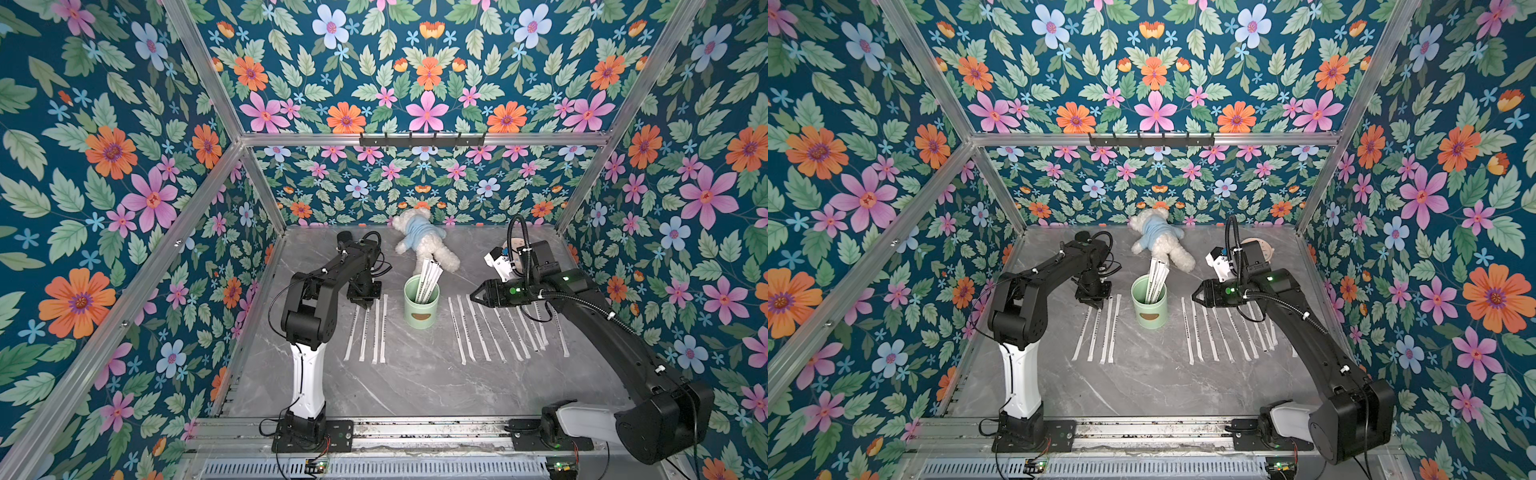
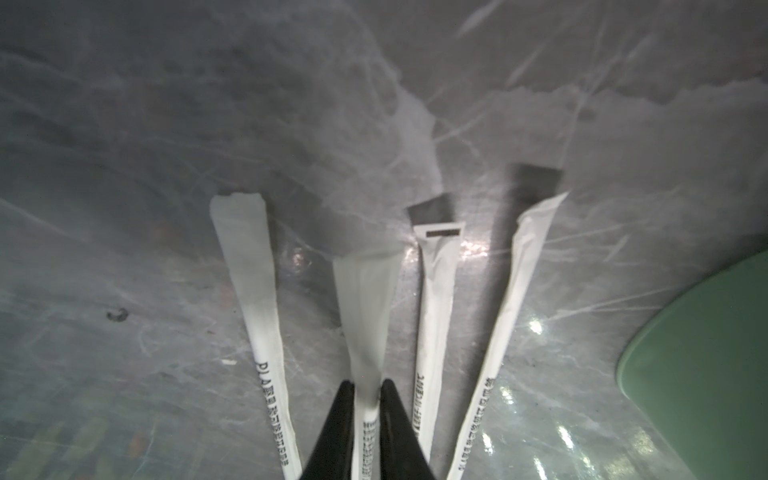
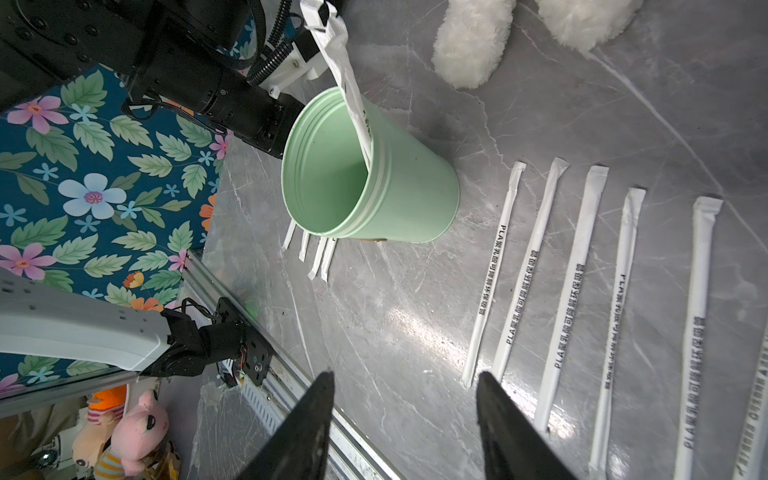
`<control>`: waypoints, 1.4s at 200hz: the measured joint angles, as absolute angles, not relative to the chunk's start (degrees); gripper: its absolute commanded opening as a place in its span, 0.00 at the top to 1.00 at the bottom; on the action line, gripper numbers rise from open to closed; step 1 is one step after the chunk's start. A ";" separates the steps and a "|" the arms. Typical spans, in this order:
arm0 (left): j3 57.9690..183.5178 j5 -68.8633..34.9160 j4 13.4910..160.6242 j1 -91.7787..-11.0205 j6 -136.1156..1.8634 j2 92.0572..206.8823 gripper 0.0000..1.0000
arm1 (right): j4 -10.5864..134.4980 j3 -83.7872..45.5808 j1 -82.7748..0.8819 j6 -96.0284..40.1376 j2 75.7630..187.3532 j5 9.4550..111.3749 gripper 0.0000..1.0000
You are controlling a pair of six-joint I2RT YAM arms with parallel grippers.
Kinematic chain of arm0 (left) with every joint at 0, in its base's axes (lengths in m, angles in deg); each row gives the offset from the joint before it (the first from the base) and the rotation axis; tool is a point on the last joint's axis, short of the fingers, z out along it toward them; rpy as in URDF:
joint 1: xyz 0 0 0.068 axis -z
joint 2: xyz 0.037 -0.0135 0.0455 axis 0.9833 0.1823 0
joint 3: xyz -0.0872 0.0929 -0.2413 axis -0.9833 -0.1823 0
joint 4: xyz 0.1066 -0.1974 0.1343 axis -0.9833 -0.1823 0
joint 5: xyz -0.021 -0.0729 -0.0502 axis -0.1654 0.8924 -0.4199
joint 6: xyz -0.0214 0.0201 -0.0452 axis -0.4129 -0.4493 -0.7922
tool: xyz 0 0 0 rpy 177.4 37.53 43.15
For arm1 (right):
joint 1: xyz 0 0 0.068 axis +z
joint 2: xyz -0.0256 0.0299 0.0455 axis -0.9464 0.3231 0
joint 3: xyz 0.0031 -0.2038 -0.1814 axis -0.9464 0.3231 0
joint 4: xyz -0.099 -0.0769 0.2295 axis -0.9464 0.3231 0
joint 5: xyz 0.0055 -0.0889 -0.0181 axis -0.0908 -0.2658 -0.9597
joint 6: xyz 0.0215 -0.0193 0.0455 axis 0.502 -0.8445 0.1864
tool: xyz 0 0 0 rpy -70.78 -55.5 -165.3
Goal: Take the straws out of the storage container
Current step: Place the straw at the center of the board, then pick up the straw from the container.
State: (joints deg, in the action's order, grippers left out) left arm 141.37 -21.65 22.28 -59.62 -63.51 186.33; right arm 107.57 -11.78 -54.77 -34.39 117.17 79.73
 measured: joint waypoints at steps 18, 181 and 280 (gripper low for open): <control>141.35 -21.65 22.39 -59.62 -63.53 186.33 0.82 | 107.59 -11.78 -54.77 -34.39 117.17 79.73 0.43; 137.31 -20.14 45.95 -49.94 -67.51 159.97 0.75 | 107.59 -11.71 -54.77 -34.37 116.14 79.70 0.42; 137.04 -20.21 54.43 -42.68 -67.36 164.58 0.75 | 107.64 -10.88 -54.77 -34.37 115.38 79.51 0.42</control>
